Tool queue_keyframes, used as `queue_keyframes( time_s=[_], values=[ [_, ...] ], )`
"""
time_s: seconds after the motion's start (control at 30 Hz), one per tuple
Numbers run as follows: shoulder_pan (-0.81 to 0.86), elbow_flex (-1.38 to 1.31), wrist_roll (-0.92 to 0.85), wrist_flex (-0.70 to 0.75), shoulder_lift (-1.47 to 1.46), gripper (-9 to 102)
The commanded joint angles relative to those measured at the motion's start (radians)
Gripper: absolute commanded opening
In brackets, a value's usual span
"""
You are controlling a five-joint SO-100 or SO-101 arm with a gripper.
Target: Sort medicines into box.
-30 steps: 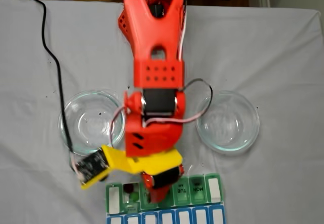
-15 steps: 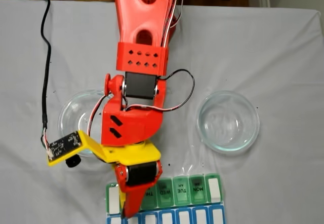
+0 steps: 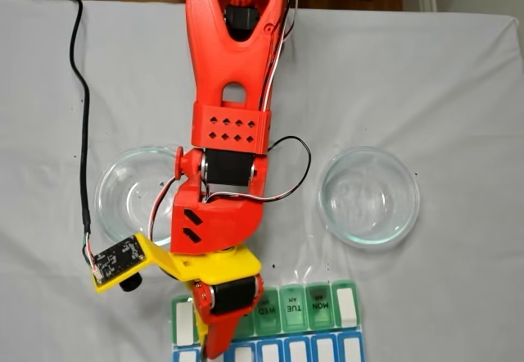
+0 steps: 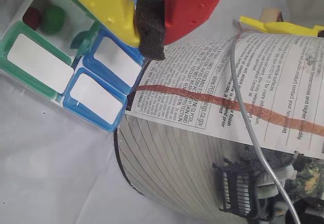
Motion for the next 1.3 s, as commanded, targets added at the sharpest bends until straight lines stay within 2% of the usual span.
queue_keyframes(
  time_s=[0.0, 0.43, 0.8, 1.0, 1.27],
  values=[
    [-0.018, -0.1, -0.008, 0.098, 0.037, 0],
    [-0.015, -0.204, 0.031, 0.314, -0.014, 0],
    [0.011, -0.368, 0.184, 0.486, -0.097, 0],
    [0.026, -0.525, 0.192, 0.669, -0.183, 0],
    [0.012, -0.603, 0.156, 0.867, -0.233, 0]
  ],
)
